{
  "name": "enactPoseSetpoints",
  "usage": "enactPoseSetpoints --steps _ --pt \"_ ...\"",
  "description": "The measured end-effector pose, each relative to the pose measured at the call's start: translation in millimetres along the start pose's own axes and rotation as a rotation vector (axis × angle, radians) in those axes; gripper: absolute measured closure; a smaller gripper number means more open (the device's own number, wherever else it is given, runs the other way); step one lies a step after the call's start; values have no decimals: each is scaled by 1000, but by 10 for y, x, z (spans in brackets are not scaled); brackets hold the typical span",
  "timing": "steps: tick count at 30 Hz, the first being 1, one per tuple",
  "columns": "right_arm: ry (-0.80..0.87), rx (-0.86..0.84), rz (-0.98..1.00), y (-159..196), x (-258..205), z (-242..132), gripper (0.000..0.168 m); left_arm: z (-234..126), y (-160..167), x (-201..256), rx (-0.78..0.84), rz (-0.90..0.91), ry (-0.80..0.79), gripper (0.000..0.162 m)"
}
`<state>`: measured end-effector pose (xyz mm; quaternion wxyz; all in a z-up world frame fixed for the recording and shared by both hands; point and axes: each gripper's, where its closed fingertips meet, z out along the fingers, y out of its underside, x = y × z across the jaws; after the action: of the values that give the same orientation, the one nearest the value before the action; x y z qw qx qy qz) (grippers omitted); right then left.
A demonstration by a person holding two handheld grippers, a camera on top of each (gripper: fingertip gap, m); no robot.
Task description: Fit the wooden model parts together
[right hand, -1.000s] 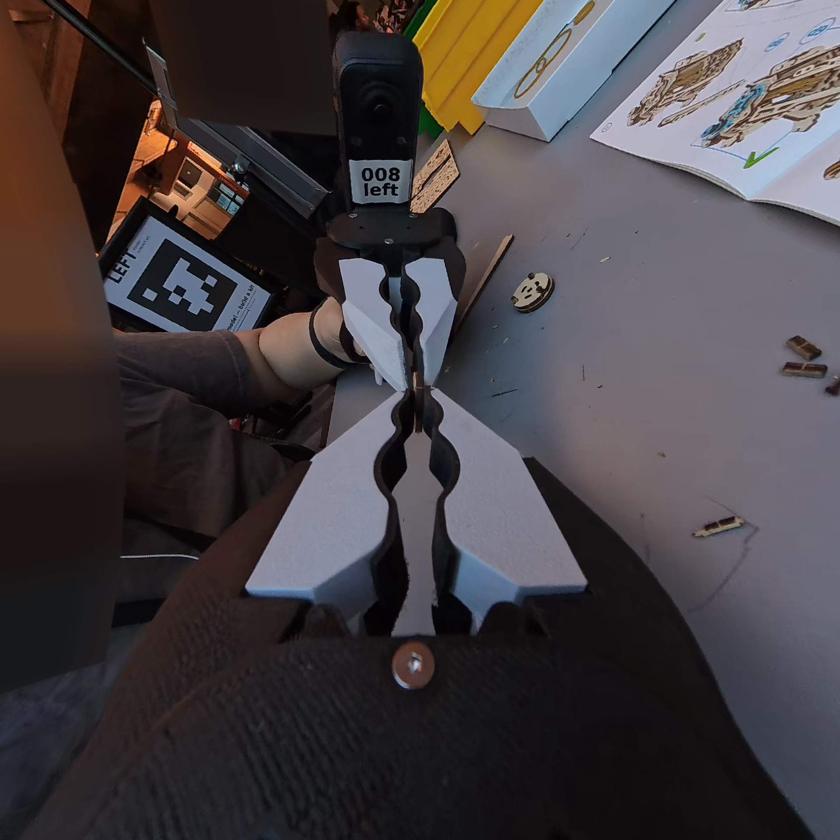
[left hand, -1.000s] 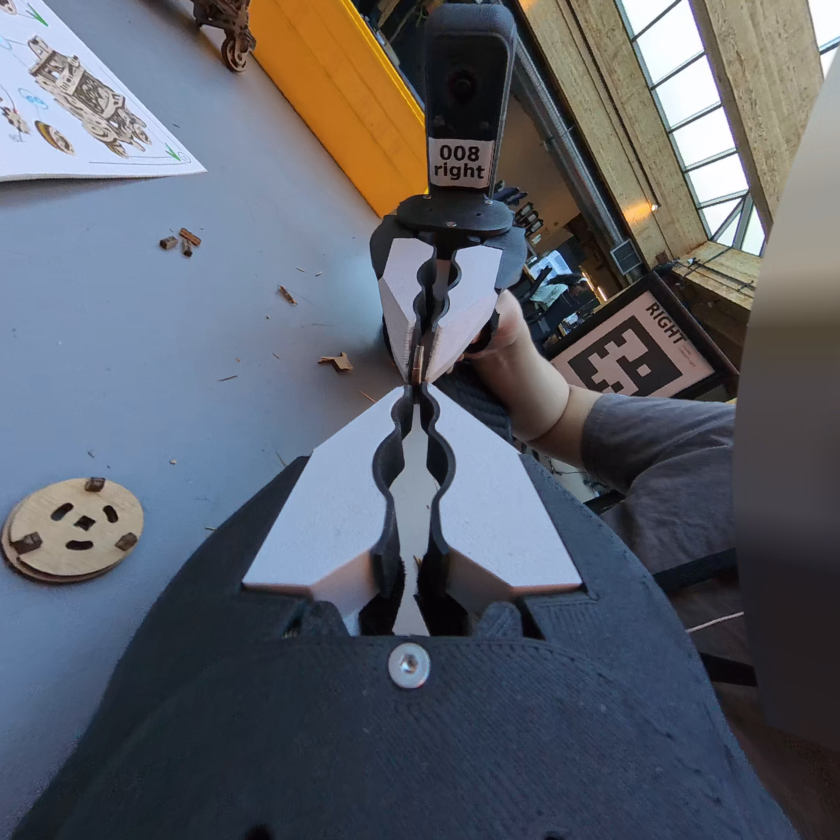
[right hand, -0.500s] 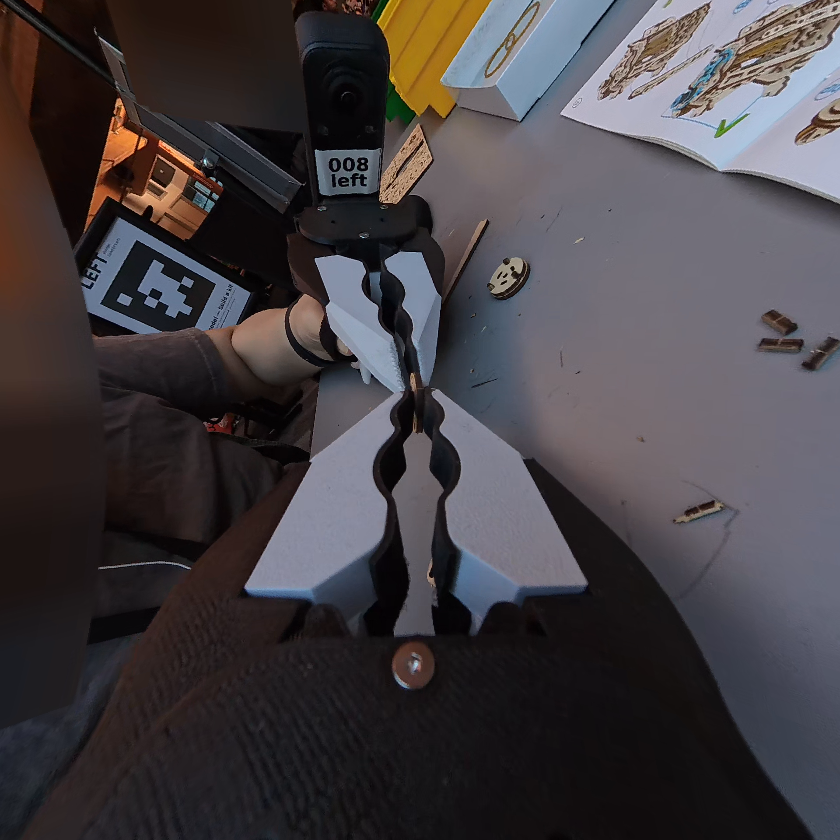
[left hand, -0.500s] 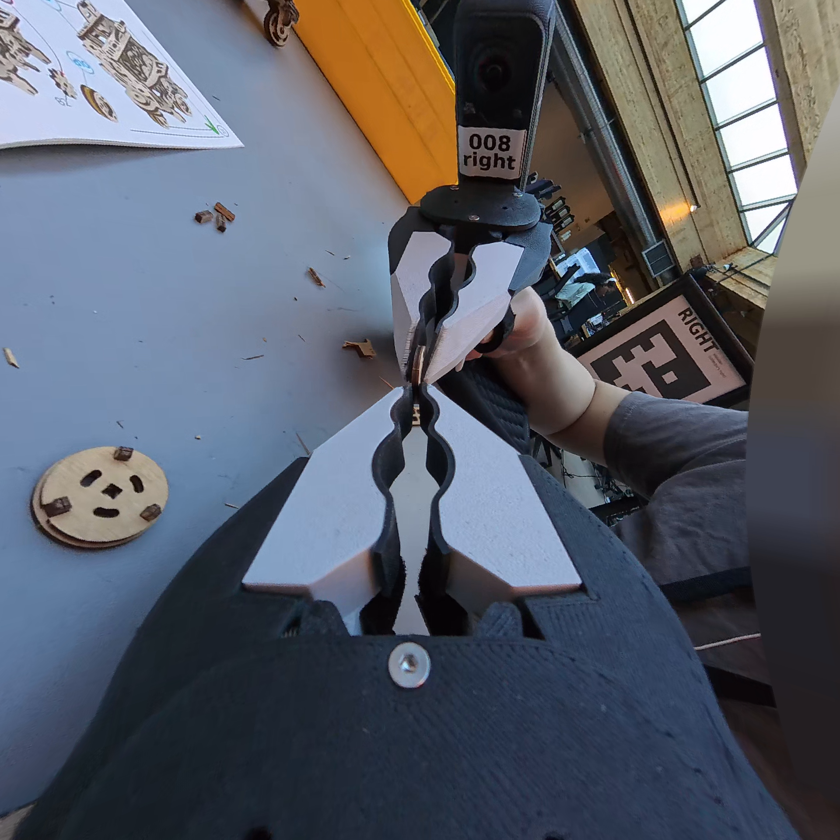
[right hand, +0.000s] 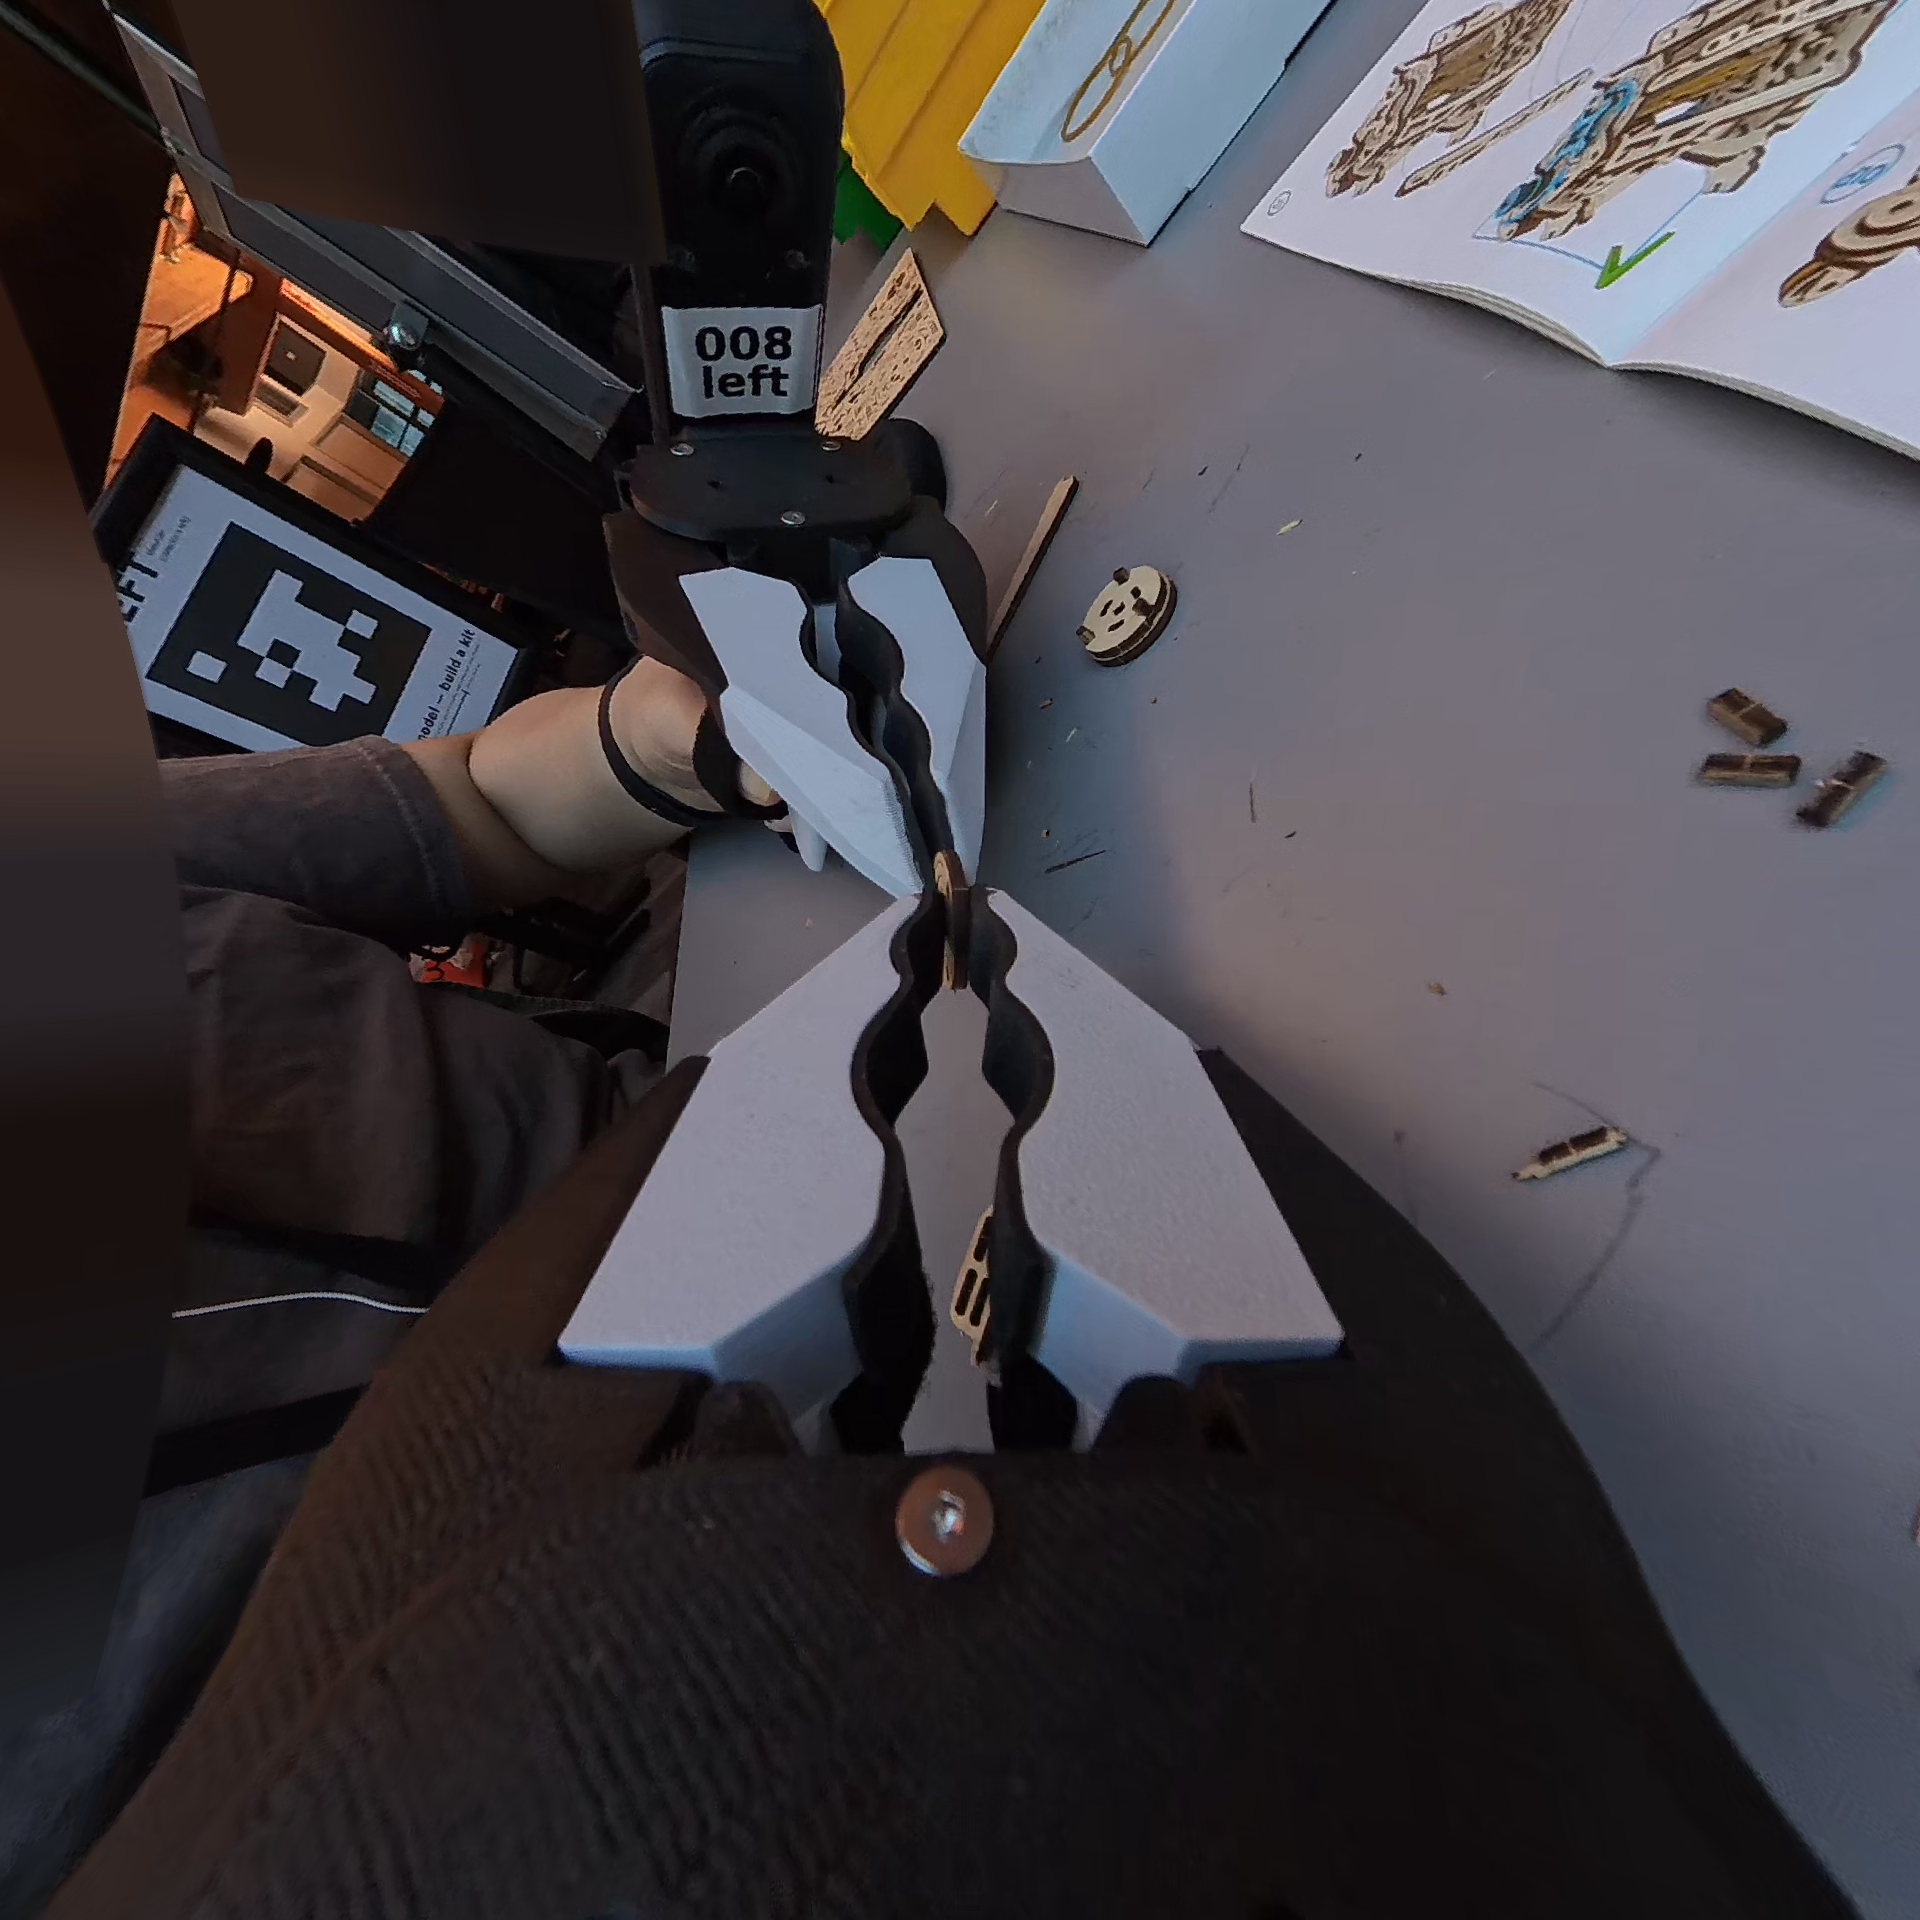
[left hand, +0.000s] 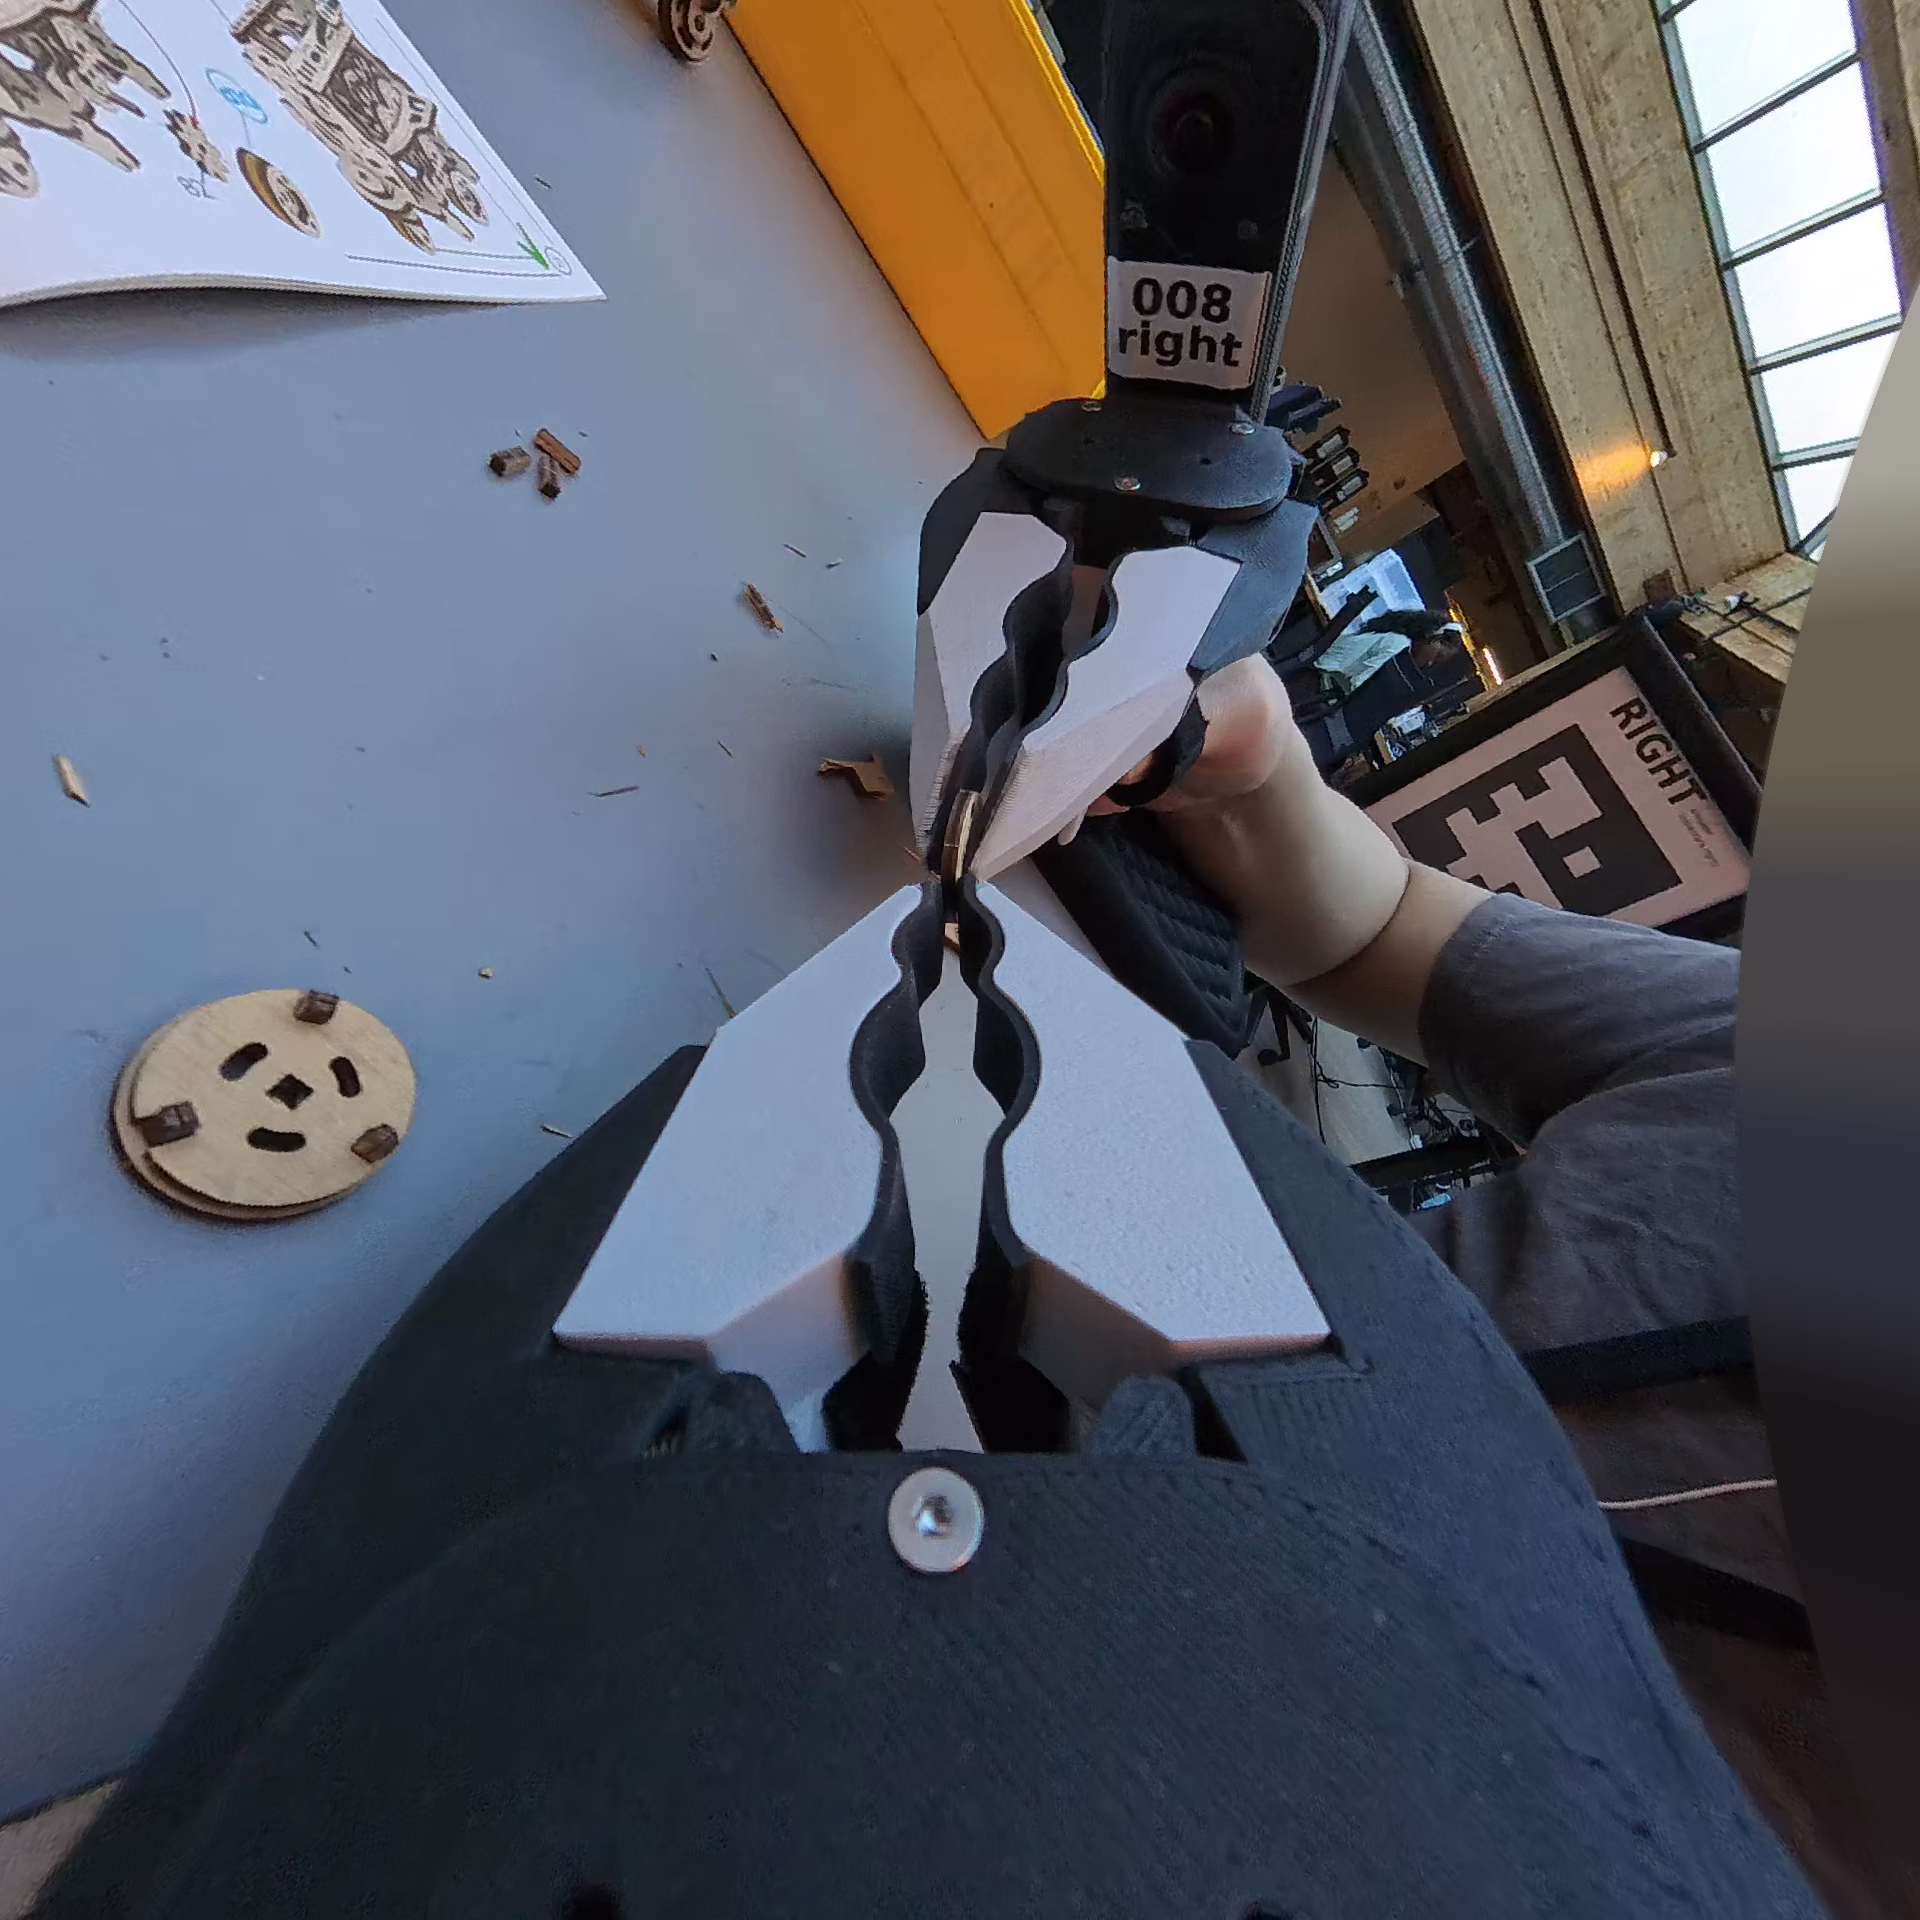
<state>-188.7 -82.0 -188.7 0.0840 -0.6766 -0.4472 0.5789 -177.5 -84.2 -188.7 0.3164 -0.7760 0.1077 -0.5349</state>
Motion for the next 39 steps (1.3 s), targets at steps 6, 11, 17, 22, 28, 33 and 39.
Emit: enactPoseSetpoints --steps 6,11,17,22,28,33,39 --pt "18 -5 -14 9 15 8 166 0 6 -13 -3 2 -12 162" --pt "-52 34 4 -45 -68 -31 168 -9 -46 52 34 39 19 161" --pt "-119 159 30 -230 -144 -156 167 -31 -133 149 76 57 98 160" --pt "-116 151 -3 -224 -188 -139 167 -32 -183 200 116 97 107 152" --pt "-149 181 9 -264 -247 -145 167 -12 -170 250 112 142 110 161" --pt "-184 199 4 -290 -296 -156 167 -29 -194 305 138 172 127 162" --pt "-145 114 -65 -195 -268 -129 165 -17 -120 287 82 150 129 162"
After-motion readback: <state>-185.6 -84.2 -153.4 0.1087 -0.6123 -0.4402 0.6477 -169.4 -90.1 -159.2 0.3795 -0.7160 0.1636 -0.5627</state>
